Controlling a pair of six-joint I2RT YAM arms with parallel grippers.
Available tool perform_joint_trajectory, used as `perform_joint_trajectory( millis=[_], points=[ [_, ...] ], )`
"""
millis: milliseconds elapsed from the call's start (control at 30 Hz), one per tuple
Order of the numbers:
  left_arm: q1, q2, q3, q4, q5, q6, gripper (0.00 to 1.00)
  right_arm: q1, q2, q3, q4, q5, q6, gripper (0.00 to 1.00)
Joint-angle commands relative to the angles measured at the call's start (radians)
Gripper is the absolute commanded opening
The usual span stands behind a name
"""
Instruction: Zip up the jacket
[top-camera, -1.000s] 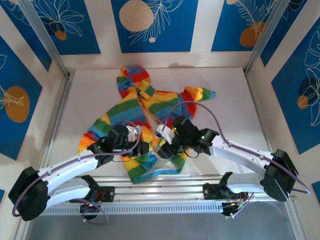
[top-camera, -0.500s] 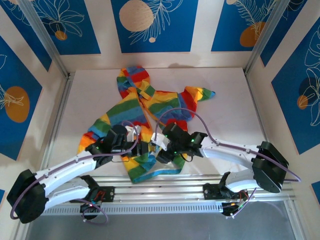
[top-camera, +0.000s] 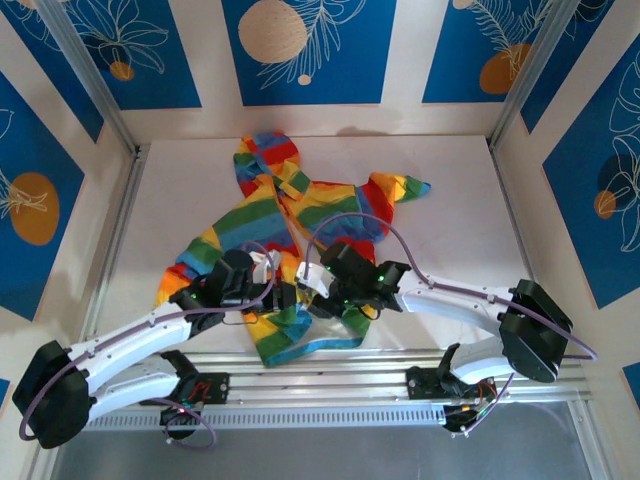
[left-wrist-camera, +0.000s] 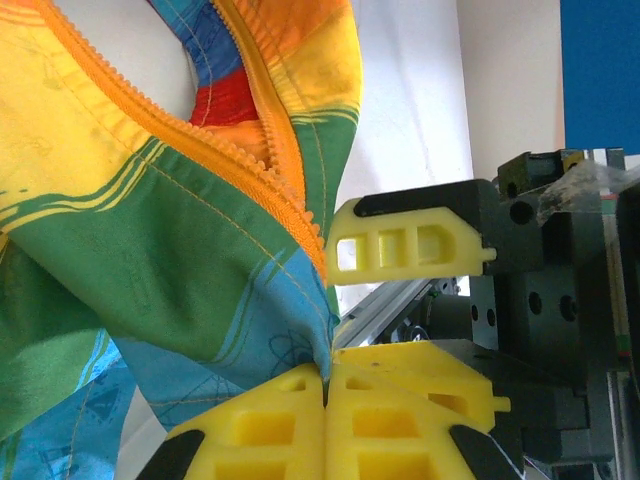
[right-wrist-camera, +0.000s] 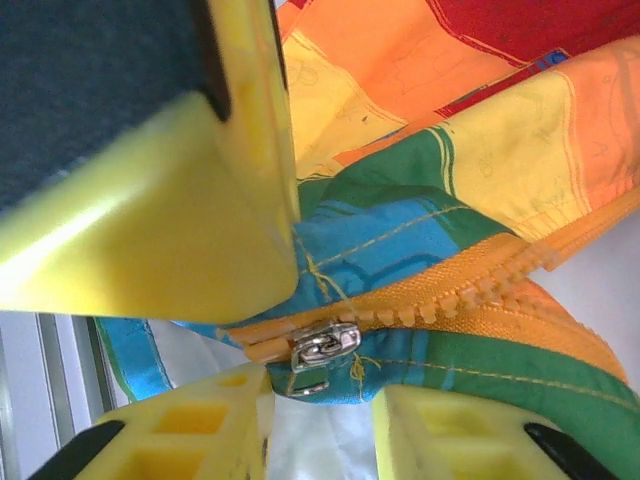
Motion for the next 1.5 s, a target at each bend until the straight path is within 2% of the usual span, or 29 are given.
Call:
perform_joint_trajectory(
  millis=[0,167,433,567,600,733,800,1000,1467],
  points=[
    [0.001,-0.011,0.020,-0.020,0.011,0.005,0.00,0.009,-0.001,0.022,0.017,0.000,-0.013,0.23],
    [0.001,-0.009,0.026,-0.026,0.014,0.012,0.00,0.011,-0.016,0.009,0.020,0.009,-0.018,0.12],
    [0.000,-0.005,0.024,-0.036,0.018,0.022,0.00,0.014,-0.044,-0.008,0.016,0.018,-0.022,0.00],
    [0.000,-0.005,0.026,-0.049,0.024,0.028,0.00,0.014,-0.050,-0.011,0.022,0.015,-0.020,0.00],
    [0.000,-0.008,0.028,-0.053,0.025,0.030,0.00,0.014,-0.049,-0.014,0.021,0.012,-0.022,0.02],
    [0.000,-0.014,0.041,-0.082,0.036,0.051,0.00,0.022,-0.071,-0.042,0.037,0.015,-0.043,0.27],
    [0.000,-0.014,0.052,-0.104,0.041,0.067,0.00,0.029,-0.088,-0.055,0.049,0.026,-0.061,0.32],
    [0.003,-0.010,0.062,-0.115,0.061,0.076,0.00,0.037,-0.113,-0.092,0.078,0.032,-0.109,0.37],
    [0.003,0.009,0.065,-0.082,0.094,0.065,0.00,0.038,-0.080,-0.085,0.132,0.004,-0.146,0.38]
  ],
)
